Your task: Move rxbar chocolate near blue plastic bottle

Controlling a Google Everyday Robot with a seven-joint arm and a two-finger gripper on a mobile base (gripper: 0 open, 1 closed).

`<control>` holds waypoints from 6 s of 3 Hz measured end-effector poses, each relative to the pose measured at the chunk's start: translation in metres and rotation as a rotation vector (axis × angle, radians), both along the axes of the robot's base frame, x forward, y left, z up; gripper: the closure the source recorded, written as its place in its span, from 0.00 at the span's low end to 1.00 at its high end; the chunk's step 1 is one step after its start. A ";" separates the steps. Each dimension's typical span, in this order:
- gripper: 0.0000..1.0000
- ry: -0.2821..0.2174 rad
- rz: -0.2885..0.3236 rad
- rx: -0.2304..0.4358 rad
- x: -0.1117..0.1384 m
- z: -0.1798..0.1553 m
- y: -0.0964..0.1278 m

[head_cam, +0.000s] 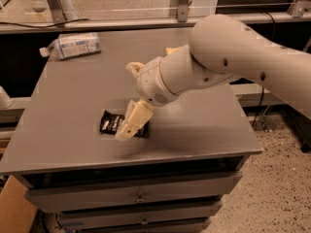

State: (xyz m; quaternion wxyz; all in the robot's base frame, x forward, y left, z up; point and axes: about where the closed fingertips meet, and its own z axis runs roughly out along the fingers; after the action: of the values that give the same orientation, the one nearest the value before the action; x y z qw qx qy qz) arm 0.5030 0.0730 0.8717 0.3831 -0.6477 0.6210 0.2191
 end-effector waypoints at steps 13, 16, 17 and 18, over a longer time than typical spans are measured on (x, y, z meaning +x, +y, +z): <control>1.00 -0.063 -0.135 -0.042 0.070 0.029 -0.011; 1.00 -0.027 -0.186 -0.091 0.200 -0.013 0.049; 1.00 -0.019 -0.194 -0.143 0.239 -0.027 0.066; 1.00 -0.018 -0.214 -0.174 0.273 -0.035 0.073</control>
Offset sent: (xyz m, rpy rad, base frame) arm -0.0045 -0.0079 -0.0703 -0.1339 0.1435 -0.0457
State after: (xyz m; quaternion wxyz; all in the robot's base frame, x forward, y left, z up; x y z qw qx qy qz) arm 0.7759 0.1457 0.8370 0.3524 -0.6103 0.6998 0.1166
